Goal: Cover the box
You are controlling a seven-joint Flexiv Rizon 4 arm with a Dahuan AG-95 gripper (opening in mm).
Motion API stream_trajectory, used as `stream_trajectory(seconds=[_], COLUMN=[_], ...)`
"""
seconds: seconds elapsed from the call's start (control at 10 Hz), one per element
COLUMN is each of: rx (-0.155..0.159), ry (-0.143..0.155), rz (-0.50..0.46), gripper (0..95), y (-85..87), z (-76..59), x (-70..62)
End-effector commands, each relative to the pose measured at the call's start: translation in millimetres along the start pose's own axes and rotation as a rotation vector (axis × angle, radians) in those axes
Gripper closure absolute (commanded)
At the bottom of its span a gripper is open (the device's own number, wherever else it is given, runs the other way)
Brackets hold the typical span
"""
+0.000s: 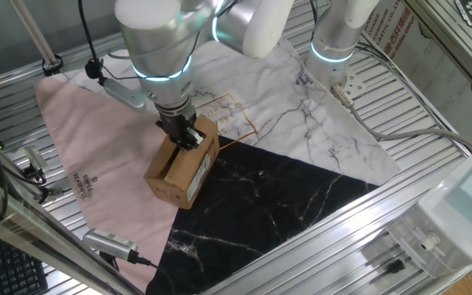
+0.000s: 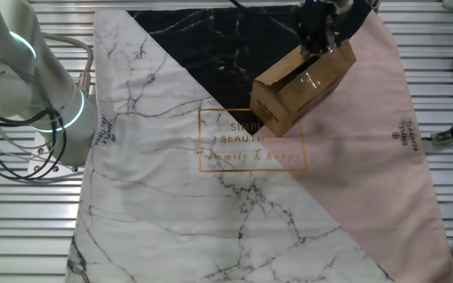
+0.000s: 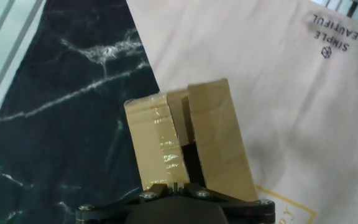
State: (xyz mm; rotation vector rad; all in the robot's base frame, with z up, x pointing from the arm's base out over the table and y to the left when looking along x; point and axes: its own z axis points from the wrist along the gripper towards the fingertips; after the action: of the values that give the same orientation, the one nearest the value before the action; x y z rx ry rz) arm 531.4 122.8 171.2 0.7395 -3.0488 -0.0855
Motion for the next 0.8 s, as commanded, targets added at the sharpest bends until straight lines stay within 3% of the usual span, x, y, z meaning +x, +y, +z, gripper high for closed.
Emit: stream_trajectory(seconds=[0.1, 0.8], rx=[-0.003, -0.004], ry=[-0.002, -0.007], rz=[0.002, 0.006], gripper=[95.0, 95.0], y=[0.3, -6.2], z=[-1.0, 15.1], x=[1.6, -1.4])
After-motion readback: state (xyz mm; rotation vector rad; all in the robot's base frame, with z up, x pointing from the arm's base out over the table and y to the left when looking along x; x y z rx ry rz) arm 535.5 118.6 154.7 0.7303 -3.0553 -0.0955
